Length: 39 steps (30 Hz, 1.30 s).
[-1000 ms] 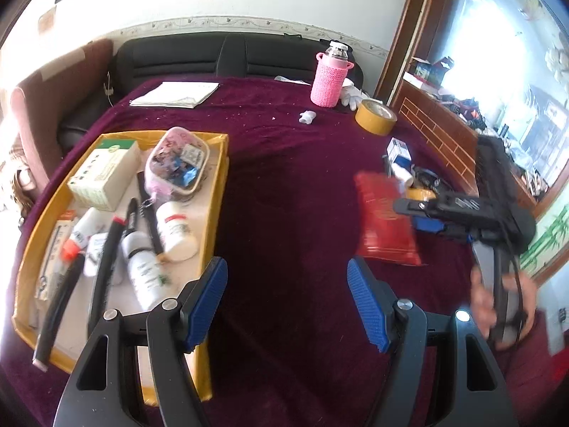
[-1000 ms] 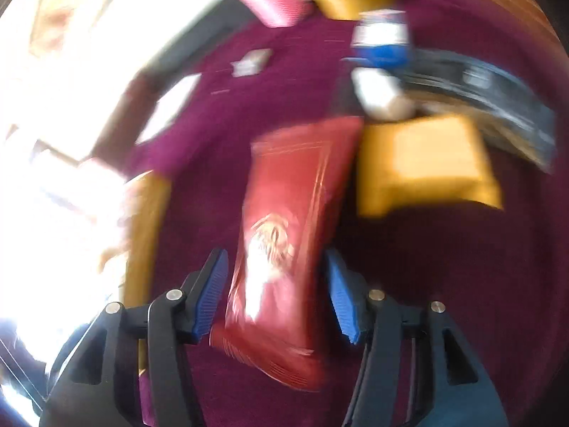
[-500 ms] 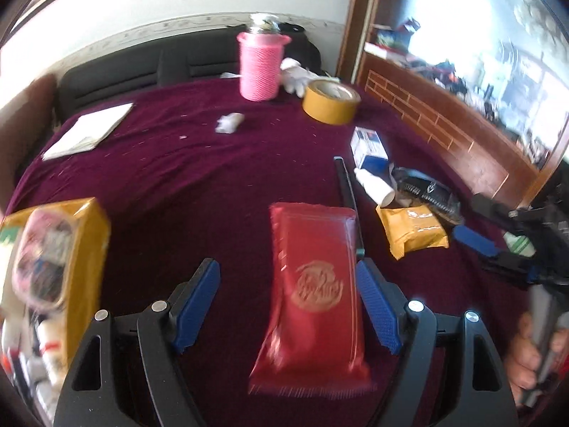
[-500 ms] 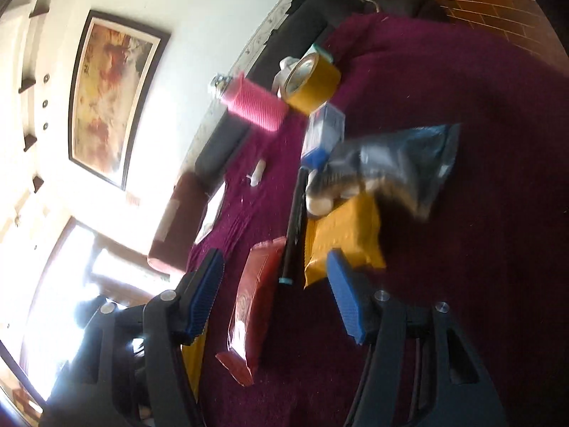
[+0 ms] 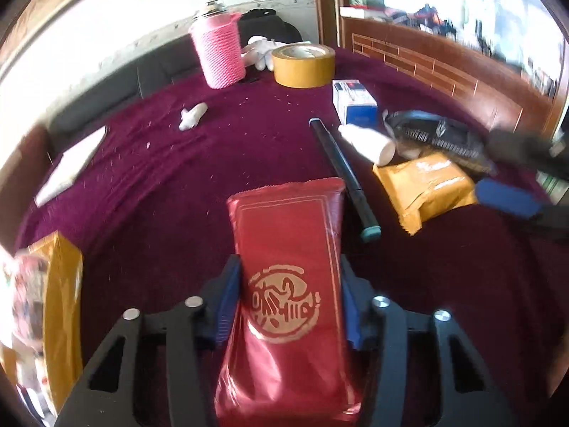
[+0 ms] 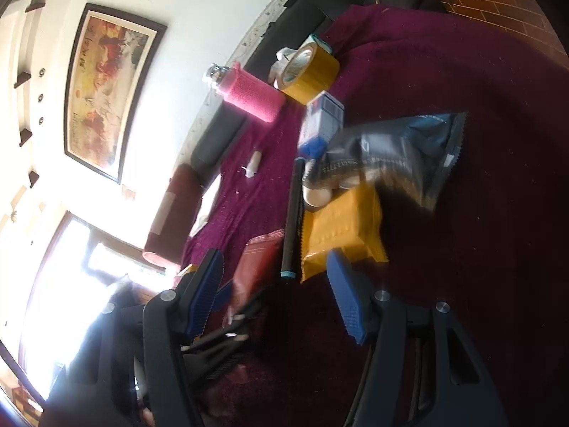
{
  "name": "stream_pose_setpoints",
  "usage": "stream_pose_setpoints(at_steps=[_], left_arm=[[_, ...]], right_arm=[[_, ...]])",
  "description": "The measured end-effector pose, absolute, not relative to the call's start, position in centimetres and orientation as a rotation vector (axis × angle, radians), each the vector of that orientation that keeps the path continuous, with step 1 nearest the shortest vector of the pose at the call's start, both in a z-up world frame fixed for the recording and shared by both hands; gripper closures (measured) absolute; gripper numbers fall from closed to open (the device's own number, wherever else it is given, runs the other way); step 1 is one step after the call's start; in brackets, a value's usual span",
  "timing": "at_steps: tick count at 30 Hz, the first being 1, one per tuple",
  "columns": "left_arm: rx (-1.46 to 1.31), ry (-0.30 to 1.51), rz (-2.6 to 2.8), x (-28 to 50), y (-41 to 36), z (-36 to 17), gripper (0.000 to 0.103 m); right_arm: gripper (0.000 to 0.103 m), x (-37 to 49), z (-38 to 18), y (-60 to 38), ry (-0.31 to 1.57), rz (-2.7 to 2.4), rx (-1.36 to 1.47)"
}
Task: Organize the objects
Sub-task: 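Grasp the red snack packet with the left gripper, then lift the red packet with left while right grasps a black teal-capped marker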
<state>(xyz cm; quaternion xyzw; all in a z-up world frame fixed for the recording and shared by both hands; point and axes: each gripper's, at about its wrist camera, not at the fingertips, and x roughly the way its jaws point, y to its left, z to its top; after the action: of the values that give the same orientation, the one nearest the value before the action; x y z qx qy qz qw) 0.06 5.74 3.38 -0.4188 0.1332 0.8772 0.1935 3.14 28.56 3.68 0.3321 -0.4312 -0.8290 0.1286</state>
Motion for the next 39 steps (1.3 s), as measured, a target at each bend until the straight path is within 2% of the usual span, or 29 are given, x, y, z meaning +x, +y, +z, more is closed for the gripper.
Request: stream_pose_setpoints(at_steps=[5, 7, 8, 12, 19, 20, 23, 24, 26, 27, 28, 30, 36, 38, 39], left_arm=[[-1.202, 0.127, 2.493, 3.2, -0.2, 6.1, 0.063], [-1.173, 0.034, 2.491, 4.6, -2.6, 7.3, 0.069], [-1.15, -0.013, 2.5, 5.7, -4.3, 8.2, 0.075], [-1.084, -0.052, 2.553, 7.7, -8.1, 10.2, 0.075], [-1.045, -0.044, 2.516, 9.5, -9.6, 10.2, 0.074], [-1.043, -0.062, 2.51, 9.6, -9.9, 10.1, 0.071], [-1.067, -0.139, 2.496, 9.6, -11.3, 9.6, 0.051], [-1.067, -0.152, 2.497, 9.6, -11.6, 9.5, 0.049], [-1.084, -0.158, 2.505, 9.2, -12.0, 9.3, 0.049], [-1.101, -0.158, 2.508, 8.9, -12.0, 9.1, 0.048], [-1.118, -0.159, 2.508, 8.6, -12.0, 8.9, 0.047], [-1.153, -0.154, 2.497, 8.0, -11.5, 8.3, 0.039], [-1.219, -0.09, 2.447, 6.5, -7.9, 6.6, 0.038], [-1.24, -0.042, 2.447, 5.5, -6.4, 5.9, 0.034], [-1.256, -0.008, 2.46, 4.9, -5.5, 5.4, 0.034]], right_arm=[[0.043, 3.3, 3.7, 28.4, -1.215, -2.471, 0.986], [0.043, 3.3, 3.9, 27.9, -1.171, -2.509, 0.993], [0.043, 3.2, 4.2, 27.6, -1.139, -2.55, 1.016], [0.043, 2.3, 6.7, 24.9, -0.998, -2.577, 1.06], [0.043, -4.6, 8.7, 20.1, -0.645, -2.651, 1.362], [0.043, -5.8, 8.3, 19.6, -0.607, -2.65, 1.431], [0.043, -8.6, 6.8, 18.6, -0.529, -2.63, 1.578], [0.044, -9.3, 6.3, 18.3, -0.505, -2.634, 1.618], [0.051, -10.8, 5.1, 18.0, -0.455, -2.717, 1.744], [0.063, -11.5, 4.5, 17.9, -0.413, -2.735, 1.797], [0.09, -11.9, 4.5, 17.7, -0.328, -2.797, 1.8], [0.091, -11.9, 4.4, 17.2, -0.251, -2.832, 1.818], [0.091, -7.2, 4.9, 18.2, -0.425, -2.696, 1.782], [0.091, -4.9, 4.9, 18.5, -0.466, -2.65, 1.769], [0.091, -3.9, 5.0, 18.4, -0.308, -2.497, 1.714]])
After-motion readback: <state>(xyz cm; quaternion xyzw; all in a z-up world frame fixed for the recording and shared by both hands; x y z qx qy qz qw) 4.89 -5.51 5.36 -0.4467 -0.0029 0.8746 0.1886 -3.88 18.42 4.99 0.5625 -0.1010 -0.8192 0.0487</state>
